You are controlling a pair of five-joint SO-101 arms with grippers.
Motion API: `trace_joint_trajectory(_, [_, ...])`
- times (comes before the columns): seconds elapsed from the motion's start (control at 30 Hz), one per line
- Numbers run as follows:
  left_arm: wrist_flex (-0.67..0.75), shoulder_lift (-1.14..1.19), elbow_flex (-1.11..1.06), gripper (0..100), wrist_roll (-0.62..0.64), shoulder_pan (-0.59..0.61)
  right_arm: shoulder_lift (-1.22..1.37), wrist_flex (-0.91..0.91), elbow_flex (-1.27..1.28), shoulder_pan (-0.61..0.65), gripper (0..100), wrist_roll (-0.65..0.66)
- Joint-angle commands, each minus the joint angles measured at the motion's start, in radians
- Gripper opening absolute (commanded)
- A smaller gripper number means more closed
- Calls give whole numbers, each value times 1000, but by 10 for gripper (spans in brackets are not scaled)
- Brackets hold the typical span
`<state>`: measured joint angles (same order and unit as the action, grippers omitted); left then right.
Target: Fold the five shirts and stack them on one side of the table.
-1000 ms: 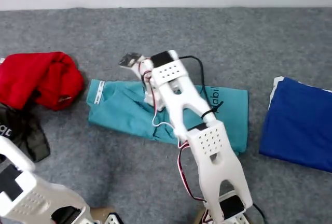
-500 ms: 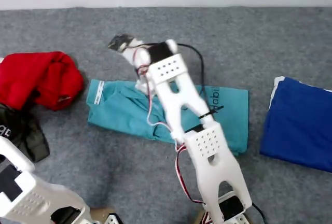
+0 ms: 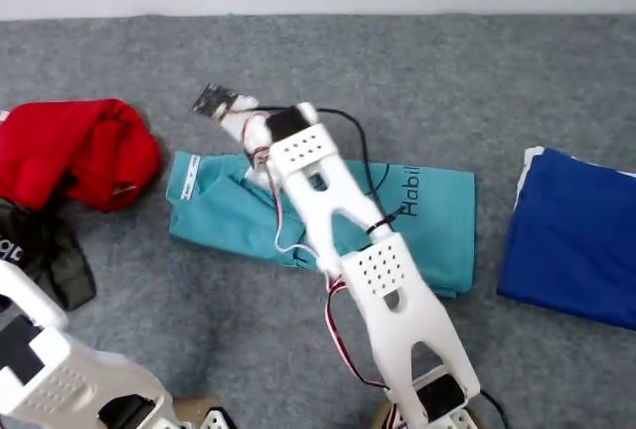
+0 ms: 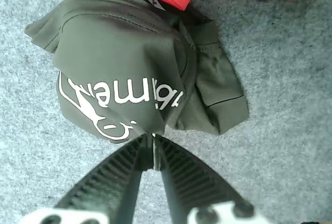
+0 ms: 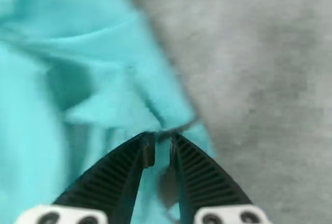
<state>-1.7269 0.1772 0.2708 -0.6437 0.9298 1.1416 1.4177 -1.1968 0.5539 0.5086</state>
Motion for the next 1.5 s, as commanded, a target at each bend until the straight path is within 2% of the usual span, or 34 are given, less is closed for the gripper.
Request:
trace_joint_trajectory(0.0, [-11, -12, -1, 17, -3, 3, -35, -56, -51, -48, 58, 9])
trace_joint_trajectory(0.17, [-11, -11, -1, 17, -3, 3, -91, 4, -51, -39, 58, 5])
trace_joint_trajectory(0.4, [-9, -8, -1, 16, -3, 0, -137, 99, -43, 68, 58, 5])
trace_joint_trajectory(0.57, [-9, -6, -1, 16, -3, 0, -56, -36, -49, 74, 61, 9])
trace_joint_trajectory(0.73, [-9, -8, -1, 16, -3, 2, 12, -225, -51, -10, 60, 11])
trace_joint_trajectory(0.9, [-11, -8, -1, 16, -3, 5, -31, -252, -49, -61, 58, 9])
trace_joint_trajectory(1.07, [-11, -8, -1, 16, -3, 0, -73, -153, -49, -67, 61, 5])
trace_joint_trajectory(1.47, [-9, -6, -1, 16, -3, 0, -180, 150, -49, 21, 62, 5])
